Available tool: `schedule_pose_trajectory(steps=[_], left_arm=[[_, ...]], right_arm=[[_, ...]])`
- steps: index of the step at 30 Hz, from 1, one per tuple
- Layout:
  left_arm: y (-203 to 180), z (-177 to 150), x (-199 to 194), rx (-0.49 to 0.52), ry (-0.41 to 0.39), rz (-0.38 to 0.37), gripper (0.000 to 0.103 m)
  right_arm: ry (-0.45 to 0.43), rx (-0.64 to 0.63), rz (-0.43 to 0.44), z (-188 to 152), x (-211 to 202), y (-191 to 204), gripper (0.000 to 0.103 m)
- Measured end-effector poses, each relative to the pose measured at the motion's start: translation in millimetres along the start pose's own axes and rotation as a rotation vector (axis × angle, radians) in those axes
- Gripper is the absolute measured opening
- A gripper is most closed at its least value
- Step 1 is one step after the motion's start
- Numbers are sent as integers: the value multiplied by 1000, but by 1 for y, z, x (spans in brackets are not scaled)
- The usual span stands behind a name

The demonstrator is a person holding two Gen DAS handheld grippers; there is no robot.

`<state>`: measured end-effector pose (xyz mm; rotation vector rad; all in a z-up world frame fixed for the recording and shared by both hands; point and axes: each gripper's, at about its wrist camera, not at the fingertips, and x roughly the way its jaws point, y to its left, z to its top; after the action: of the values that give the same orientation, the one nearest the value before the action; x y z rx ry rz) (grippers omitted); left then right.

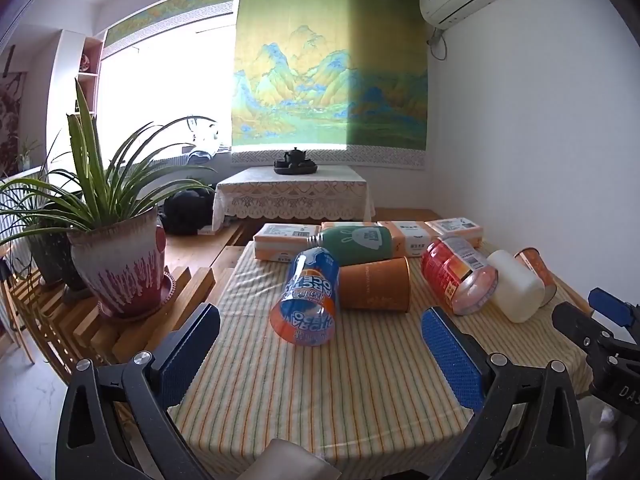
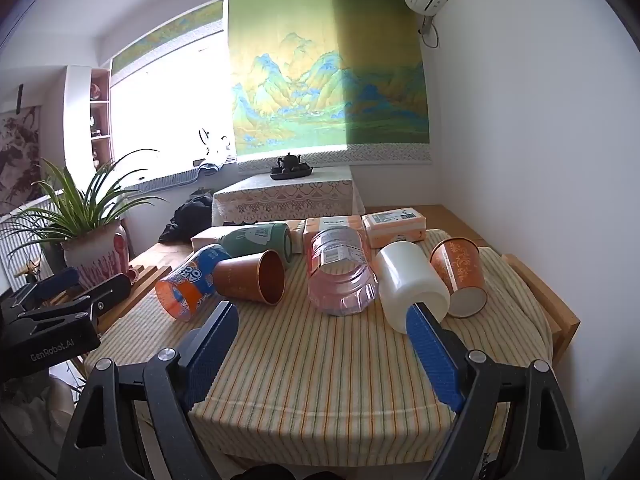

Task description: Flip cup upside down

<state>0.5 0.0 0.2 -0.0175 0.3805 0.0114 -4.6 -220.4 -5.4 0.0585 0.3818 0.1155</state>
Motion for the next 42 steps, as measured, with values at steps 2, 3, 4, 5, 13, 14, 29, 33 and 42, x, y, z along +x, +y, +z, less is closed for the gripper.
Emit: schedule_pose_trajectory(steps=[2, 3, 4, 5, 13, 14, 29, 33, 42], left_arm=[[0, 0, 1, -1, 4, -3, 102], [1, 0, 2, -1, 5, -3, 102], [1, 0, 3, -2, 7, -3, 102], [2, 1, 4, -4, 9, -4, 102], [3, -5, 3, -10, 11, -9, 102], [3, -5, 4, -10, 13, -10, 102], [-1, -6, 5, -7, 20, -12, 102], [0, -6, 5, -9, 20, -13, 102], [1, -6, 5, -10, 22, -16, 102]], right_arm=[[0, -1, 1, 0, 0, 0, 83], [1, 0, 3, 0, -1, 0, 83], [2, 1, 4, 0, -1, -1, 83], [3, 2, 6, 0, -2, -1, 83], [17, 3, 5, 1, 6, -9, 83], [18, 6, 4, 1, 6, -8, 83], [34, -9, 6, -1, 7, -1, 83], [34, -10, 6, -1, 7, -1, 83], [33, -10, 5, -1, 7, 0, 84]])
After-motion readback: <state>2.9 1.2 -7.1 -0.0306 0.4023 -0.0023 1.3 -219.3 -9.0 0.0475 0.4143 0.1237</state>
